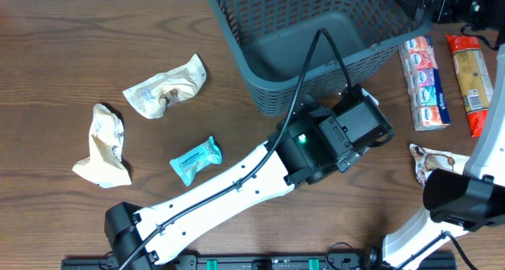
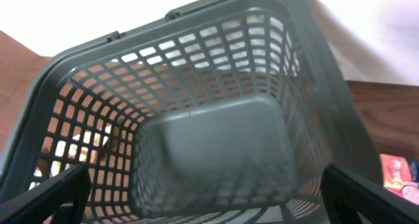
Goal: Pack container
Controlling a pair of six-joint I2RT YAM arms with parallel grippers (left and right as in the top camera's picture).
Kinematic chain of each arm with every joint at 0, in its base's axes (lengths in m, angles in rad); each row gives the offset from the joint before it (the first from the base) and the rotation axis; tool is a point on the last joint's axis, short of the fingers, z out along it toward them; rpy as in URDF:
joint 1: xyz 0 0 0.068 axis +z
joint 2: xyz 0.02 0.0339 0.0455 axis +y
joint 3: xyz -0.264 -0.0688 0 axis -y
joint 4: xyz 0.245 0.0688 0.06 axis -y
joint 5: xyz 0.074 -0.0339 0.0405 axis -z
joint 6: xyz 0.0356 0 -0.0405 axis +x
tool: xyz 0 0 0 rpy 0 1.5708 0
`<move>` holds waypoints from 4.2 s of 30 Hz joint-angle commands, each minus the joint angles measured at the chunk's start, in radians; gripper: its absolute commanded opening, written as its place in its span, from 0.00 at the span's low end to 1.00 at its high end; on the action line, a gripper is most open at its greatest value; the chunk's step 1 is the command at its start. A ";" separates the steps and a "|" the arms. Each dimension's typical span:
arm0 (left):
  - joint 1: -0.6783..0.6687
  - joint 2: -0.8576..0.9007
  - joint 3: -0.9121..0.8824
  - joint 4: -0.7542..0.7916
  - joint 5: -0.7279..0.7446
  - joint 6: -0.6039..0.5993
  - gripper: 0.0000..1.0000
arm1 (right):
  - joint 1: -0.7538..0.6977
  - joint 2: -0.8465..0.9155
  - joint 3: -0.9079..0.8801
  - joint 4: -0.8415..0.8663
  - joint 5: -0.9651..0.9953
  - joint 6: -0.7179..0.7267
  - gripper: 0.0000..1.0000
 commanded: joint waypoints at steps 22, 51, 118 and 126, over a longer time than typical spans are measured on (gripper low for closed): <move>0.005 -0.018 0.001 0.027 0.241 0.022 0.99 | 0.096 0.153 0.009 0.078 -0.008 0.038 0.84; 0.005 -0.018 0.001 0.009 0.209 0.023 0.06 | 0.095 0.153 0.010 0.129 -0.003 0.275 0.07; 0.259 0.079 -0.046 0.073 0.040 0.089 0.06 | 0.164 0.230 0.004 -0.050 0.420 0.071 0.01; 0.288 0.079 -0.046 0.133 0.040 0.154 0.06 | 0.159 0.230 0.004 -0.077 0.420 0.061 0.01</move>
